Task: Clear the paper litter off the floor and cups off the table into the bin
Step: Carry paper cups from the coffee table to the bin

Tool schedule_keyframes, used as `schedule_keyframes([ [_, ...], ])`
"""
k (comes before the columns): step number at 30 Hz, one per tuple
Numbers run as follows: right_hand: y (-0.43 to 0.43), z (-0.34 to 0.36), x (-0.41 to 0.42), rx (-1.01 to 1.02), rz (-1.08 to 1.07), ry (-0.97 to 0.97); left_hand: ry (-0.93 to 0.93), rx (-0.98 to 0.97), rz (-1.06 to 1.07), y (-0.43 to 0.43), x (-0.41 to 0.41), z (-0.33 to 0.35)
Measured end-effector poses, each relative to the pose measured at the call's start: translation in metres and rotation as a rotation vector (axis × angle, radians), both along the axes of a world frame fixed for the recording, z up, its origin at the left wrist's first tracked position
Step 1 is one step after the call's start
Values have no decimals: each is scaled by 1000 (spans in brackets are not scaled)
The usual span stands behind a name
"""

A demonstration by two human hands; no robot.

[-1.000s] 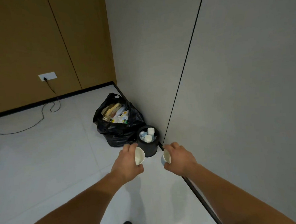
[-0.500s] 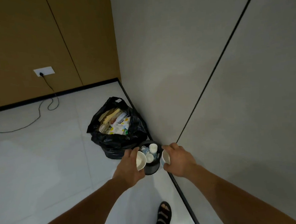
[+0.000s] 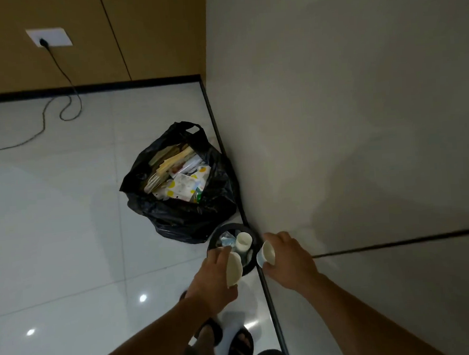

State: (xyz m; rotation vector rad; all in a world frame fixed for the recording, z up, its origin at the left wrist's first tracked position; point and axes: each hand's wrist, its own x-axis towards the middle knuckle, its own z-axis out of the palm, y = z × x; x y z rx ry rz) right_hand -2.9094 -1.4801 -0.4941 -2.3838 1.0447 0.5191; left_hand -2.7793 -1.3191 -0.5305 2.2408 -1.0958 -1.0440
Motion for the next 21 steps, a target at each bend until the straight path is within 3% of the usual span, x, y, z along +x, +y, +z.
schedule_keyframes([
  [13, -84, -256, 68, 68, -94, -15, 72, 79, 112, -81, -4, -263],
  [21, -106, -364, 68, 121, 26, 17, -88, 150, 63, -88, -34, -366],
])
